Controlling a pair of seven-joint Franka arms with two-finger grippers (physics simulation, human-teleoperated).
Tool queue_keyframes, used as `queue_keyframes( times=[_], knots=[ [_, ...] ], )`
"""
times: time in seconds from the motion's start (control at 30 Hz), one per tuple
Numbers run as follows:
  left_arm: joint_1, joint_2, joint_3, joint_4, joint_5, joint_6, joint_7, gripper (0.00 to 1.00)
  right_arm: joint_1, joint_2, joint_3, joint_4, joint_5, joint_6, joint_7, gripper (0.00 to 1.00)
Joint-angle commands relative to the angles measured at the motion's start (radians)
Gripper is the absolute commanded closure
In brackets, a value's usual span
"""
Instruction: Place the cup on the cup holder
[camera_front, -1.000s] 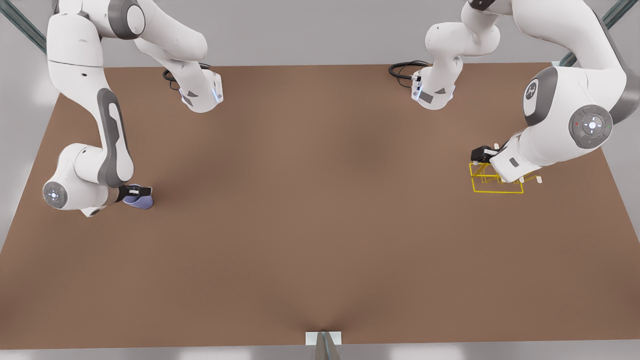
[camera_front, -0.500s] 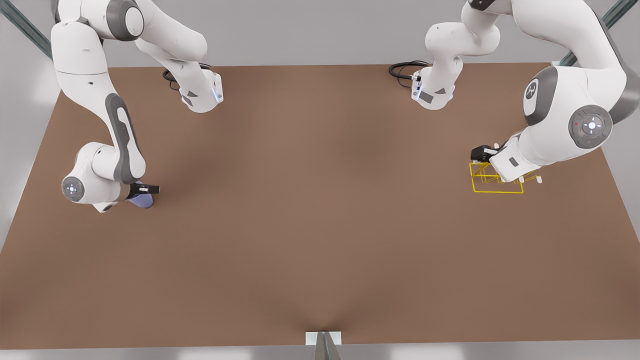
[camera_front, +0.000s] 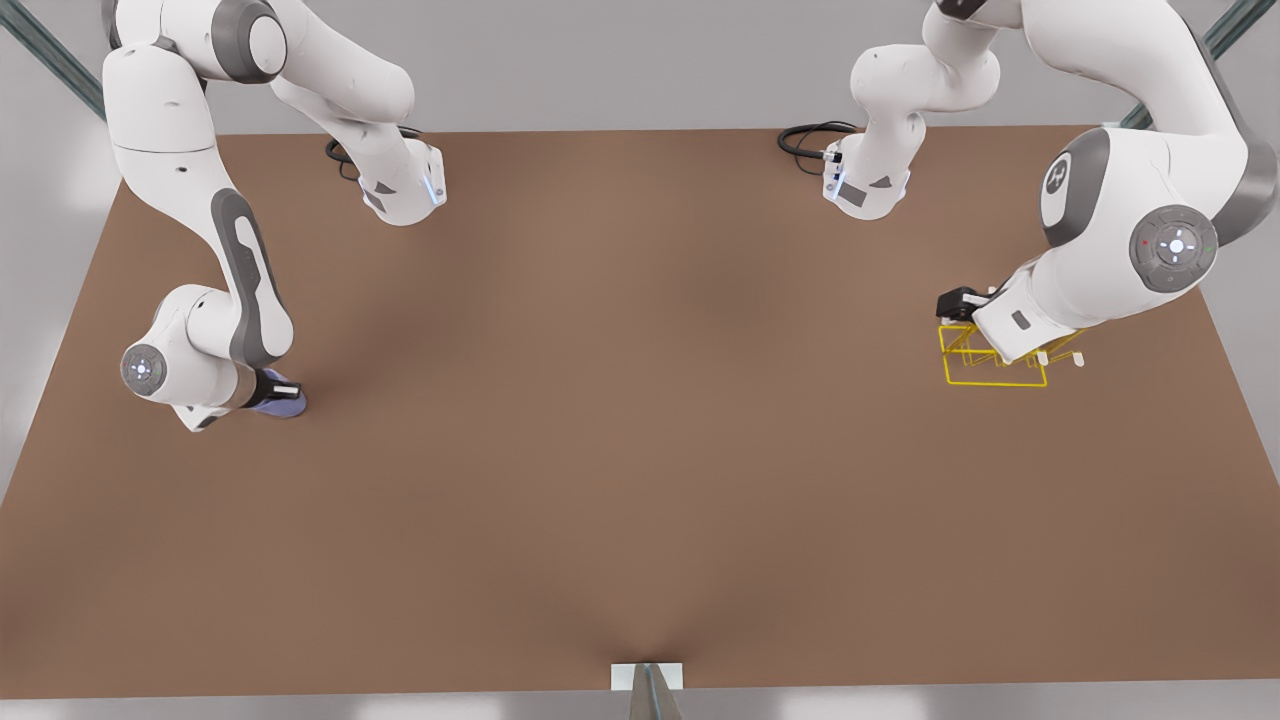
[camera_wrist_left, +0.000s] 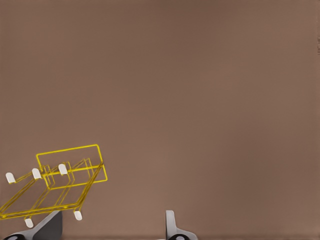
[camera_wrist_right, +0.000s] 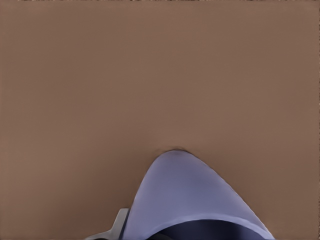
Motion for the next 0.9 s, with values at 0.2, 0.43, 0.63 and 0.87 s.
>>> queue_keyframes(
  times=[0.2,0.43,0.63,0.87],
  knots=[
    [0.000,-0.001,0.000,0.001,0.000,-0.001,-0.001,0.00,-0.001,-0.030,0.006,0.089,-0.008,-0.057,-0.022,0.79],
    [0.002,-0.001,0.000,0.001,0.000,-0.001,-0.001,0.00,0.203,-0.013,0.034,0.517,0.429,-0.321,0.081,0.79],
    [0.000,-0.001,0.000,0.002,0.000,0.001,-0.001,0.00,0.328,0.115,0.184,0.632,0.713,-0.183,0.294,0.79],
    [0.000,-0.001,0.003,0.007,0.002,-0.001,-0.012,0.00,0.572,0.388,0.205,0.841,1.040,0.106,0.382,0.79]
  ],
)
